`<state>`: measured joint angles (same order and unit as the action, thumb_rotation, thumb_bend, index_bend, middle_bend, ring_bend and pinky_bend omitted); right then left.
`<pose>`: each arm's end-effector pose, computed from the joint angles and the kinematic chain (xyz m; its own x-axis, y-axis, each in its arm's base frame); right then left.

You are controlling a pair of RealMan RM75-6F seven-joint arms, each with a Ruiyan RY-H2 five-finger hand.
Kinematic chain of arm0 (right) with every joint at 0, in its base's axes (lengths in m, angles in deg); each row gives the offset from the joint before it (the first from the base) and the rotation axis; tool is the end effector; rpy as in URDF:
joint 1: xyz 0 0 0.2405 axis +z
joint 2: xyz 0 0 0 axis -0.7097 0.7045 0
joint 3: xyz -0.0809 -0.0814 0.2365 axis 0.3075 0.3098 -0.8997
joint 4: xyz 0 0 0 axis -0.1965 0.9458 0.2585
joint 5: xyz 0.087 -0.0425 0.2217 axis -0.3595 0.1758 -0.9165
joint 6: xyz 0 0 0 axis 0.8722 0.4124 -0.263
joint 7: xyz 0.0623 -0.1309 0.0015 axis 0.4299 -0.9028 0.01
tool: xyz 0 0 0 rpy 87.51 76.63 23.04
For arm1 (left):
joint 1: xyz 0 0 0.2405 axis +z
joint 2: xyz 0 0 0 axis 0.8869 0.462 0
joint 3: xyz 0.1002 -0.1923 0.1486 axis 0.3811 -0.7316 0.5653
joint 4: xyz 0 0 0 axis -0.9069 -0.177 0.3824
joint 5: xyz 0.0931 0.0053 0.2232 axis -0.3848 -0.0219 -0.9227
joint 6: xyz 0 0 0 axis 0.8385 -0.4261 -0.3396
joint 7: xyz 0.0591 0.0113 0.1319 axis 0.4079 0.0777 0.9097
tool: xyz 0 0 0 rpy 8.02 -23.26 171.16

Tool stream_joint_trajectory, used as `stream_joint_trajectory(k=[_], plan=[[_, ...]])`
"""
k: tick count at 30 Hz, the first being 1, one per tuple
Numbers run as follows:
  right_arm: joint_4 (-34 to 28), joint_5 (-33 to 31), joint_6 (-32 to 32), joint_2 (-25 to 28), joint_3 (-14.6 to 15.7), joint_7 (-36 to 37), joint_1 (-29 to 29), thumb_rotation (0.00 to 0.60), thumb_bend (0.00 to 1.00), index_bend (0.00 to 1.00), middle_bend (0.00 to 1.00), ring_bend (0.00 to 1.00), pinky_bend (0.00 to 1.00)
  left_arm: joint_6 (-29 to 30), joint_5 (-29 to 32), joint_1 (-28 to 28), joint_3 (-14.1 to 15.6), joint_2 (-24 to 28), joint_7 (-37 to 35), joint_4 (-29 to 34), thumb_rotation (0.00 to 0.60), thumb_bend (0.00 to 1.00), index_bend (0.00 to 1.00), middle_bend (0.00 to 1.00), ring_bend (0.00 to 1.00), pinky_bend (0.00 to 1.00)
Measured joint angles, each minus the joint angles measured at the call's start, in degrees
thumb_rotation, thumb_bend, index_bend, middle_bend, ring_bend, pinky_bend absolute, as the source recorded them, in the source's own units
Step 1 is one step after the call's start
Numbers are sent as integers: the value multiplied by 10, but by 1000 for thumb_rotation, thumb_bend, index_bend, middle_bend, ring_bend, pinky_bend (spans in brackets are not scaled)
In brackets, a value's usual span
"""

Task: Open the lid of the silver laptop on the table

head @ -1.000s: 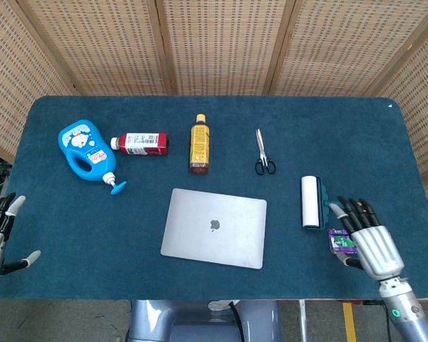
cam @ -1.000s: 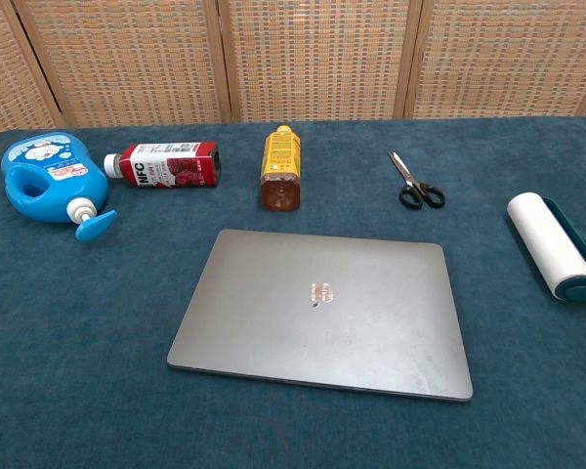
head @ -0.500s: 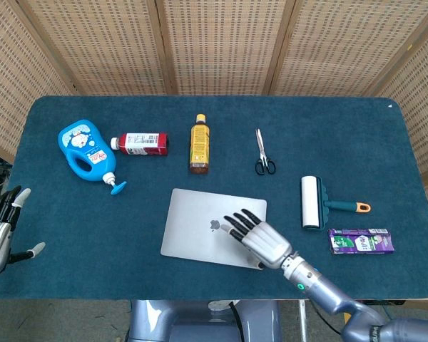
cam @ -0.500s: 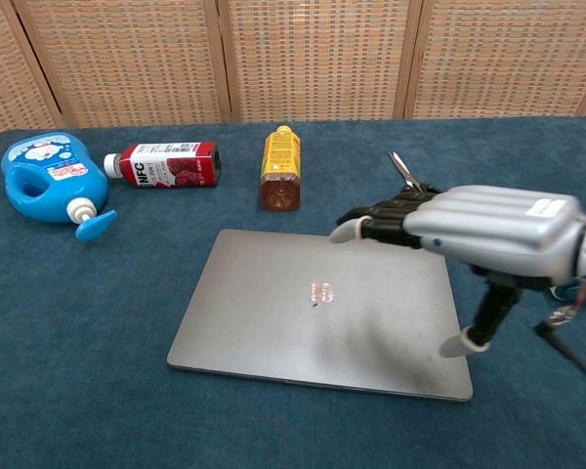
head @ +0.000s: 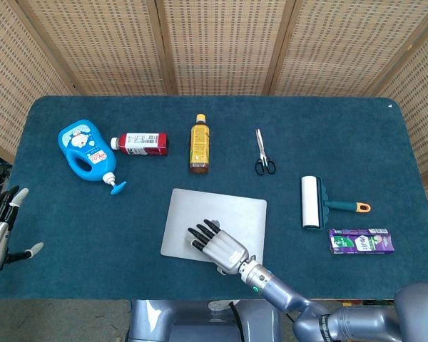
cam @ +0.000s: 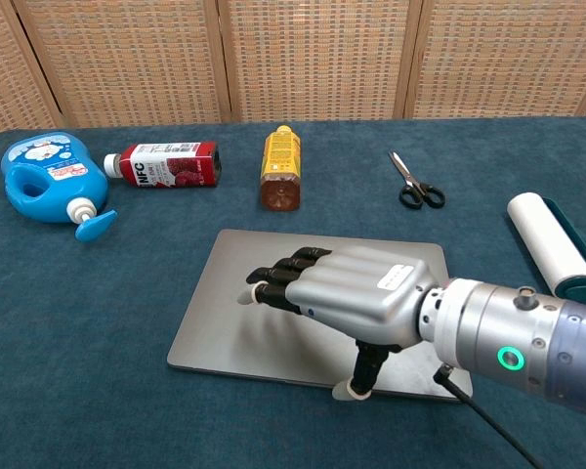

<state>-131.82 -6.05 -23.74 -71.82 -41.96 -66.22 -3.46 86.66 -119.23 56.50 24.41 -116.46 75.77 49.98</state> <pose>-0.0819 -0.2557 -0.1227 0.6609 -0.2291 0.7147 -0.5952 -0.7401 0.3131 -0.3101 0.1907 0.1372 0.3801 0.0296 0.9245 0.9249 -0.0010 -0.3802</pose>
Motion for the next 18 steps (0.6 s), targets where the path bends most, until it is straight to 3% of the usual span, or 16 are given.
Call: stream_joint_trajectory(k=[18], plan=[[51, -29, 28, -64, 9, -26, 20, 600, 344, 84, 75, 4, 0, -3, 4, -2, 1, 2, 1, 2, 600, 0, 0, 0, 0, 0]])
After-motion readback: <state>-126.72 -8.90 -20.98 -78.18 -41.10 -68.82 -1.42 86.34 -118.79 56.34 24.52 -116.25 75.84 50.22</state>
